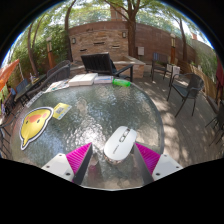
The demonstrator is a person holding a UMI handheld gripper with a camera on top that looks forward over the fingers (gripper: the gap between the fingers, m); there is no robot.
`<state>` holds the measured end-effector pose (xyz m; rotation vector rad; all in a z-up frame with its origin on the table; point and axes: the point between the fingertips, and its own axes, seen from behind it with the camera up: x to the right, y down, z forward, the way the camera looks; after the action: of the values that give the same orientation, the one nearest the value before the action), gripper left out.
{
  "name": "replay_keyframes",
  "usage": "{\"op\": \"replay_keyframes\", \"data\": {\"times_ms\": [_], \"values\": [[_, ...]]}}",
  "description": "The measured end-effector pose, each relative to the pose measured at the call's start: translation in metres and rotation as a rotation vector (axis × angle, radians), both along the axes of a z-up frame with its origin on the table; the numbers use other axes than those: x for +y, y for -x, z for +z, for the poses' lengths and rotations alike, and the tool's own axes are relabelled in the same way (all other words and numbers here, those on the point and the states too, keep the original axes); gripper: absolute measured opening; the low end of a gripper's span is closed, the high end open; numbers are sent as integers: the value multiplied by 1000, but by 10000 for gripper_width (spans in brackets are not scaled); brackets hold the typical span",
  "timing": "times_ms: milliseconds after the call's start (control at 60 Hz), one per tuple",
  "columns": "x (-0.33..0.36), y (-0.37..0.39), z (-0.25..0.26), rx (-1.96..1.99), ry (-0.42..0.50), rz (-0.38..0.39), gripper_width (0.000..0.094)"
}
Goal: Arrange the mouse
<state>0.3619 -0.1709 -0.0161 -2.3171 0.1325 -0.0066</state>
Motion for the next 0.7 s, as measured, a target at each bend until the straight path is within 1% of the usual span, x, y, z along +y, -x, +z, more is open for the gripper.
{"op": "replay_keyframes", "data": {"times_ms": [183,233,333,383,417,500,617,700], "values": [[18,-6,0,-12,2,-29,813],[23,-7,-1,-18,0,-39,789],[27,-14,0,-59,0,-49,631],[30,-8,-2,-51,-8,-31,504],[30,-7,-1,-61,-9,-31,501],[31,-8,2,-99,-13,-29,447],[29,-7,2,-111,-2,-67,363],[31,-7,14,-117,-12,-102,346]]}}
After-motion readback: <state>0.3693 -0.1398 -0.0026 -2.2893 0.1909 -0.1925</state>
